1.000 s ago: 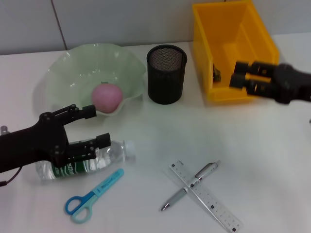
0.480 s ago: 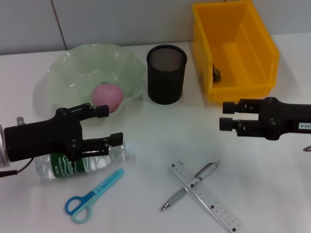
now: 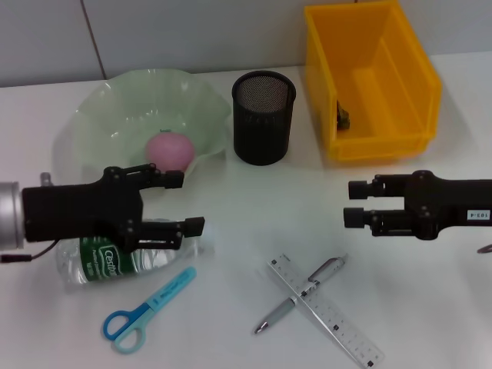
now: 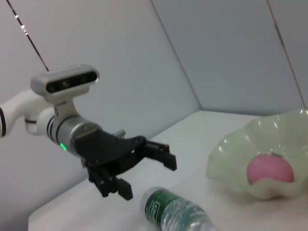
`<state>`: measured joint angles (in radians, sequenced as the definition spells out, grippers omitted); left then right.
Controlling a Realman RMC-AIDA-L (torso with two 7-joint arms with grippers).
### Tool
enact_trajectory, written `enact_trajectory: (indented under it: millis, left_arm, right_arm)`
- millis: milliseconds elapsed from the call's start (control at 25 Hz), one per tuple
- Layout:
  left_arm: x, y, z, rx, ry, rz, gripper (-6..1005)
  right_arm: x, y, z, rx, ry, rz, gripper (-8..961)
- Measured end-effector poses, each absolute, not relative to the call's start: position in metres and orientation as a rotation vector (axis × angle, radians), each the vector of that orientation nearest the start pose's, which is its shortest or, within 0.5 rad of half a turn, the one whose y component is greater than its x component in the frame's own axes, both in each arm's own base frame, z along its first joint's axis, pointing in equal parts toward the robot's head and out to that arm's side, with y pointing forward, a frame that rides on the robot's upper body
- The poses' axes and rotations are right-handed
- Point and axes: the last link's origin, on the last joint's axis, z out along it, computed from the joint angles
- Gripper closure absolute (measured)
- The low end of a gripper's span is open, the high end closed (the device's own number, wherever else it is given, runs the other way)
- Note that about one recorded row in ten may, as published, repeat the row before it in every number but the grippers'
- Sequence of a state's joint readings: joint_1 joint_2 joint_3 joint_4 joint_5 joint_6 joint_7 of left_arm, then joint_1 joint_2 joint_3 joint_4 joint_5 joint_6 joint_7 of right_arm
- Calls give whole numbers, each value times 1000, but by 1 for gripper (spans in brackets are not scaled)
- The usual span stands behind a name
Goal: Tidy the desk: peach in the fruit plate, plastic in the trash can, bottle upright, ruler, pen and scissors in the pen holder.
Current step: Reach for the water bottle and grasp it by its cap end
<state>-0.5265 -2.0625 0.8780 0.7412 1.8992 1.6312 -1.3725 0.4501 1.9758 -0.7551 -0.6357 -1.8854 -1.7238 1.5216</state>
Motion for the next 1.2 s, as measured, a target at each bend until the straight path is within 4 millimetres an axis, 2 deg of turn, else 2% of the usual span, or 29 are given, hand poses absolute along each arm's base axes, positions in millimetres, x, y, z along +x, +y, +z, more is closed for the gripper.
enact_trajectory:
  millis: [200, 240, 280, 400, 520, 640, 680, 800, 840, 880, 1040, 1200]
  left_arm:
    - [-215, 337, -3, -2946, -304, -498, 138]
    - [-204, 342, 0, -2956, -224, -409, 138]
    - [-204, 342, 0, -2956, -224, -409, 138]
    - [-182, 349, 2, -2974, -110, -285, 138]
    - [-166, 354, 2, -2989, -65, -171, 138]
    - [-150, 362, -9, -3019, -70, -1, 138]
    - [-150, 362, -9, -3019, -70, -1, 138]
    - [-144, 366, -21, -3023, -57, 162, 138]
    - [-142, 368, -30, -3013, -40, 287, 138]
    - [-142, 368, -30, -3013, -40, 287, 138]
    - [-137, 371, -45, -2986, -27, 470, 139]
    - [-136, 373, -51, -2982, -55, 531, 139]
  right_arm:
    - [283, 302, 31, -2778, 845, 777, 296]
    - [283, 302, 30, -2780, 845, 774, 296]
    - [283, 302, 30, -2780, 845, 774, 296]
    - [282, 303, 31, -2784, 847, 766, 296]
    - [283, 303, 31, -2786, 849, 755, 296]
    - [283, 304, 31, -2784, 852, 751, 296]
    - [283, 304, 31, -2786, 850, 748, 296]
    - [282, 304, 31, -2804, 843, 729, 296]
    - [282, 305, 31, -2813, 838, 714, 296]
    - [282, 305, 31, -2813, 838, 714, 296]
    - [281, 308, 31, -2817, 826, 700, 296]
    - [280, 310, 31, -2818, 819, 699, 296]
